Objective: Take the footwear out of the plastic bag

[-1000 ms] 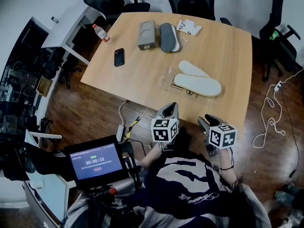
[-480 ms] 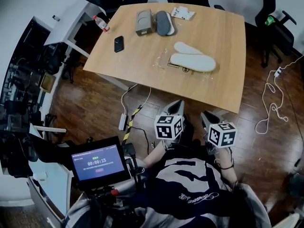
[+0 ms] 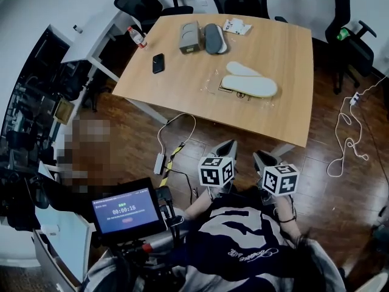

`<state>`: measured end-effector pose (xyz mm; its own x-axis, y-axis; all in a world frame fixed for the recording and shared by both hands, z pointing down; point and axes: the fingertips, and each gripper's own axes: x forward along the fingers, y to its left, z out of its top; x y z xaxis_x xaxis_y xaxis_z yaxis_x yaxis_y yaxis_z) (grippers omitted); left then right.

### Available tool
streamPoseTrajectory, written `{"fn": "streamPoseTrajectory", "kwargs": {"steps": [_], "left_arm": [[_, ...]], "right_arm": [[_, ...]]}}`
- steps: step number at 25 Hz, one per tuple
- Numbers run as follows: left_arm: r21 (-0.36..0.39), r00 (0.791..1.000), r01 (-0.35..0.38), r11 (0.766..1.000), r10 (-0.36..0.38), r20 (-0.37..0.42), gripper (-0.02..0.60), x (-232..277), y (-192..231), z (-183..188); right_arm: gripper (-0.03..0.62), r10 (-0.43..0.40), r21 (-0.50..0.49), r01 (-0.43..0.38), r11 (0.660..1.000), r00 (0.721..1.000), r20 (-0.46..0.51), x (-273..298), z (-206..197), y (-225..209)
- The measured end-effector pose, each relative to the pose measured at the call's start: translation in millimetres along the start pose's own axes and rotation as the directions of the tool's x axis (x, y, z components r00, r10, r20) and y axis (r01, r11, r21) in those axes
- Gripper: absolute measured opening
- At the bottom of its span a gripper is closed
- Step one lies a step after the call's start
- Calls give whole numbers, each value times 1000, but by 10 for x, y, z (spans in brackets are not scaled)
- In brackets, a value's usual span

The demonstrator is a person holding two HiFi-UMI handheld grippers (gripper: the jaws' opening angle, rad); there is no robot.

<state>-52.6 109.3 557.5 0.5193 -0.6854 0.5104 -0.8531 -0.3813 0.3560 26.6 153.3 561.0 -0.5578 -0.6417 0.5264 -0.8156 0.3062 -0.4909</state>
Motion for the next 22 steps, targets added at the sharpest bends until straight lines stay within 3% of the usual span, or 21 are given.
{"fn": "streamPoseTrajectory", "kwargs": {"steps": [10,22], "left_arm": [[56,998,62,996,-61,-11,3,-195,133,56],[26,995,100,995,-100,-27,3,-294,273,-2]], "right_arm": [[57,-21,18,21,1000,999,27,132,-14,366],[28,-58,23,58,998,998,30,187,-59,502]]}}
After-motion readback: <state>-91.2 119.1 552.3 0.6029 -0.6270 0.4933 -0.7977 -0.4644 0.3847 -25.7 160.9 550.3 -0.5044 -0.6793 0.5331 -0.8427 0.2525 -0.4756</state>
